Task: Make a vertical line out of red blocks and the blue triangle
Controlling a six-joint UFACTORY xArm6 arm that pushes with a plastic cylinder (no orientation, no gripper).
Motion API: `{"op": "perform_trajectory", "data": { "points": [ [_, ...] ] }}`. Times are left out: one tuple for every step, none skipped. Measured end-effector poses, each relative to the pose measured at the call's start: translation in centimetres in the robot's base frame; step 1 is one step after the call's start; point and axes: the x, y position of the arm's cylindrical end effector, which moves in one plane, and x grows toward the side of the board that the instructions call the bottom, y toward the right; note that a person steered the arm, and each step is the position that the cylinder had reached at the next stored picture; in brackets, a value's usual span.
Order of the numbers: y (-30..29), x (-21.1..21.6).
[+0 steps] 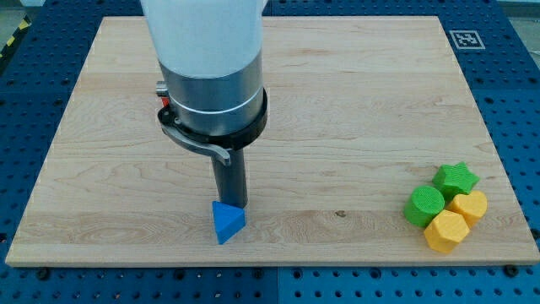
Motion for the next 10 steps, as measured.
{"op": "perform_trajectory", "data": {
  "points": [
    [-3.2, -4.6],
    [-9.2, -8.9],
    [-15.6, -12.7],
    [-16.1, -19.5],
    [-12.6, -21.4],
    [-10.8, -19.1],
    [-9.4, -17.0],
    [-6.4, -15.9],
    [-4.0, -13.9],
    [-3.9, -12.0]
  ]
}}
